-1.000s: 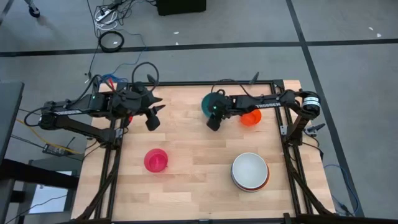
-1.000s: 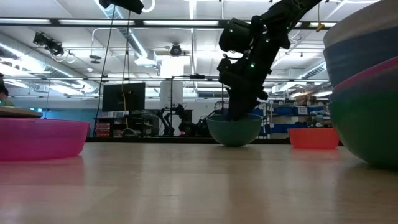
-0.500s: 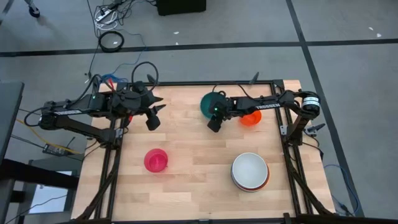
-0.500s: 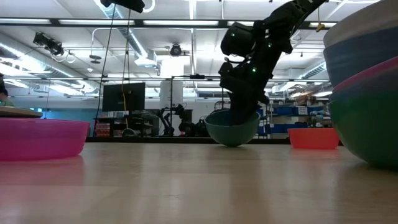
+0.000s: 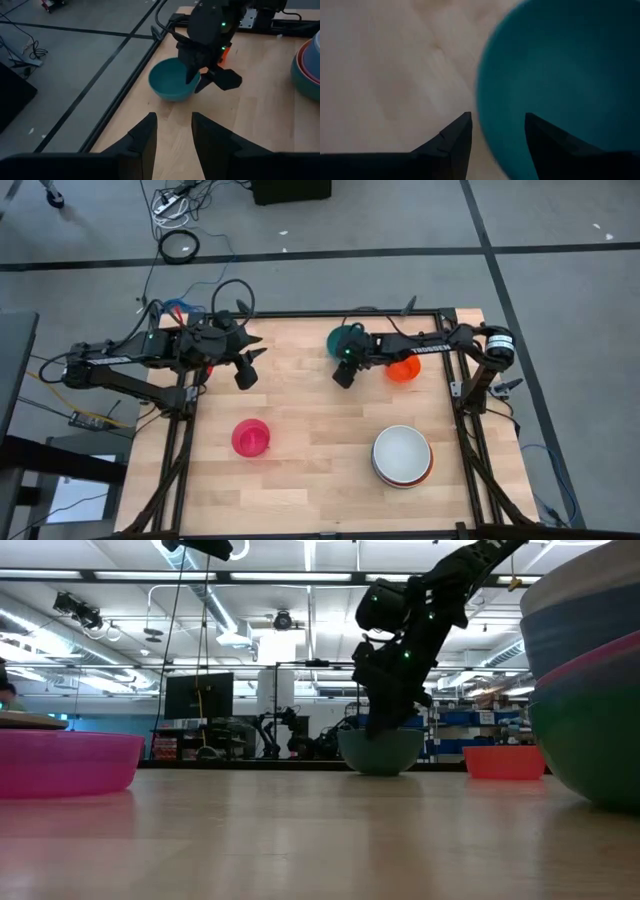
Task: Nest bowls inside each other
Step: Stack the green bowl on top of the gray bowl
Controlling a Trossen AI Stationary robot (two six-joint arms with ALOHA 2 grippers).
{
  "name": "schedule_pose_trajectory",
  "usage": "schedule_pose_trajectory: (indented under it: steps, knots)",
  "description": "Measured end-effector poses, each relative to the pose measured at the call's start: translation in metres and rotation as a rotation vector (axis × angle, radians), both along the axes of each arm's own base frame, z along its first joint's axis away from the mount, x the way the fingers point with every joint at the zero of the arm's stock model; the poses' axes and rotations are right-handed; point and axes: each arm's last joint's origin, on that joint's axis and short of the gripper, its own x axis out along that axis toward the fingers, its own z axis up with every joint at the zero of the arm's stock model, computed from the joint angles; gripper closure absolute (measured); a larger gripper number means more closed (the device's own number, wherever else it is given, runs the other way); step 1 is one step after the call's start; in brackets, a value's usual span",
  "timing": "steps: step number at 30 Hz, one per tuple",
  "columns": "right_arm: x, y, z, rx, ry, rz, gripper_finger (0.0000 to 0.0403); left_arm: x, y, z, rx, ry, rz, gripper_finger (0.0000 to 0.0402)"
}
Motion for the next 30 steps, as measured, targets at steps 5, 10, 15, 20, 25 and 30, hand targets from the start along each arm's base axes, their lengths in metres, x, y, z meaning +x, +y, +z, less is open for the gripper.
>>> schedule_pose_trajectory:
  steps: [5, 10, 15, 20, 25, 30]
  knots:
    - [-0.005, -0.013, 0.0, 0.007, 0.008, -0.031, 0.0234, 0.0, 0.0, 0.0, -0.001, -0.001, 0.001, 0.0271]
    - [-0.008, -0.023, -0.001, 0.038, -0.001, -0.041, 0.0256, 0.0, 0.0, 0.0, -0.002, -0.001, 0.001, 0.0271]
    - [-0.01, -0.026, -0.001, 0.098, -0.014, -0.009, 0.0373, 0.0, 0.0, 0.0, -0.002, -0.005, 0.001, 0.0271]
    - [-0.008, -0.022, 0.001, 0.093, -0.027, 0.016, 0.0398, 0.0, 0.0, 0.001, -0.002, -0.009, 0.001, 0.0271]
    - [-0.012, 0.015, 0.044, 0.064, -0.145, 0.116, 0.0401, 0.0, 0.0, 0.001, -0.003, -0.009, 0.002, 0.0271]
    - [-0.059, 0.09, 0.109, 0.166, -0.243, 0.333, 0.0401, 0.0, 0.0, 0.0, -0.005, -0.009, 0.003, 0.0271]
